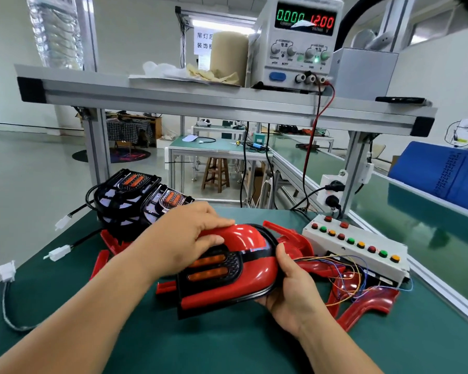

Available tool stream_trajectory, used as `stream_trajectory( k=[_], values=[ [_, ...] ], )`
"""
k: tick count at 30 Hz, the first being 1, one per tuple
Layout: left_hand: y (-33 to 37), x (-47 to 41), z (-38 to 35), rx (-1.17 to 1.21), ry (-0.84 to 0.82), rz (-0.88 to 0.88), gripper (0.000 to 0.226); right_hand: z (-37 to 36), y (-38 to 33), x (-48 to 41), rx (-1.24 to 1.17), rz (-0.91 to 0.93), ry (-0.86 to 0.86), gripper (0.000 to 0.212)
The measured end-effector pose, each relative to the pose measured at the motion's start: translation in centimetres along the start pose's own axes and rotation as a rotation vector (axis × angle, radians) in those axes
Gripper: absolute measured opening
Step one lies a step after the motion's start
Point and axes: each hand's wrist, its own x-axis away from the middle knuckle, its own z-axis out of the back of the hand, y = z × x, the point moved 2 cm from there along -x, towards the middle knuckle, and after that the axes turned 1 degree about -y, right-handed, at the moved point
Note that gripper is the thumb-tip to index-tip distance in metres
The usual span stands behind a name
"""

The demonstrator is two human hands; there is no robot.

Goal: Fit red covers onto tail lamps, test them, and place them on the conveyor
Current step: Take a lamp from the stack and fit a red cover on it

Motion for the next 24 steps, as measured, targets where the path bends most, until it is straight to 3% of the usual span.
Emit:
stream_trajectory(
  k=[12,24],
  values=[
    [0.0,-0.7,-3.1,-0.09,0.113,-0.023,0.036,0.2,0.1,-0.2,0.0,-0.007,-0.036,0.063],
    [0.6,0.0,-3.7,-0.101,0.115,0.13,0.037,0.0,0.5,-0.1,-0.013,-0.014,-0.077,0.059]
  ],
)
